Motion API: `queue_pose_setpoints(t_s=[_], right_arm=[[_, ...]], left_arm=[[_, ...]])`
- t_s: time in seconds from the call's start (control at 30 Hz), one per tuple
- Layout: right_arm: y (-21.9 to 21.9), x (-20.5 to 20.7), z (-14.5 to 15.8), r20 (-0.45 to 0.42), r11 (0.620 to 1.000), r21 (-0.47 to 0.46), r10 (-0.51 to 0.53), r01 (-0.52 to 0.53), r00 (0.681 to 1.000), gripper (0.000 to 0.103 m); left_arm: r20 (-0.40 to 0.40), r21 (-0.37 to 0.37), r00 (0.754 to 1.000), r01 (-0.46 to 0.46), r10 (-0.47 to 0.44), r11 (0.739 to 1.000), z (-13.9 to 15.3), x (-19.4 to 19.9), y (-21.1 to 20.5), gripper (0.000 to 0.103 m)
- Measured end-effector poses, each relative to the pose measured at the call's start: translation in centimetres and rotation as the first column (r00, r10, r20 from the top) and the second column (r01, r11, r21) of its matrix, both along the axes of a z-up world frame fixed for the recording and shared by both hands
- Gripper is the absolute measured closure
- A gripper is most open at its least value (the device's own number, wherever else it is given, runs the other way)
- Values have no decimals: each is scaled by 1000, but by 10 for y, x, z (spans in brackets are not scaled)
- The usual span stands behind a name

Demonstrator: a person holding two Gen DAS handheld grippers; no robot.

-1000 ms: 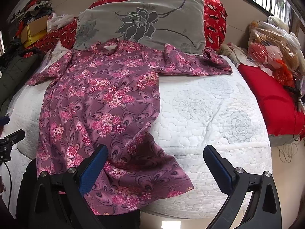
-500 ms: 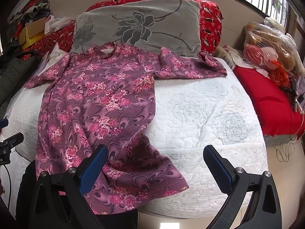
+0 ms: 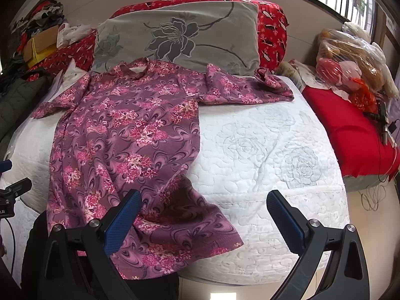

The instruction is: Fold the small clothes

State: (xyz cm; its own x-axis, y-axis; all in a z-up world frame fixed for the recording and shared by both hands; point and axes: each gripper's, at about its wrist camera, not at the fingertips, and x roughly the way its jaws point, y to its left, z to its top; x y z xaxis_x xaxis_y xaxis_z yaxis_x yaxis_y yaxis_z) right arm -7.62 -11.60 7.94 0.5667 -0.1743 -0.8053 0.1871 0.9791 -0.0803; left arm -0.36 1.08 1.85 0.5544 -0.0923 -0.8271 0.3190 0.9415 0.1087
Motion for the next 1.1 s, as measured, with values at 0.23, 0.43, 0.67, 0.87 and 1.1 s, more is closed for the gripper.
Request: queue_pose_setpoints(t_s=[0.23,0.43,0.67,0.87,1.1], right_arm=[[0,0,-2,-2,1000,2,0,0,1000,2],[-1,1,-3,-4,1000,8,1,-1,1000,2],[-7,2,-6,-6,1000,7,-10,10,1000,2],[-18,2,-17,-31,999,36,-21,22,999,2],[-21,4,-49,-109,998,63,31,-24,994,3]], left_arm=[[-6,5,1000,4,-4,1000,-3,1,0,0],[-12,10,1000,5,-5,1000,-6,3,-2,0],[-39,0,999,-37,37,999,-7,14,12,0],[-149,-58,988,-52,43,997,-15,24,22,0],[-310,-70,948,51,-70,996,-38,12,-16,0]])
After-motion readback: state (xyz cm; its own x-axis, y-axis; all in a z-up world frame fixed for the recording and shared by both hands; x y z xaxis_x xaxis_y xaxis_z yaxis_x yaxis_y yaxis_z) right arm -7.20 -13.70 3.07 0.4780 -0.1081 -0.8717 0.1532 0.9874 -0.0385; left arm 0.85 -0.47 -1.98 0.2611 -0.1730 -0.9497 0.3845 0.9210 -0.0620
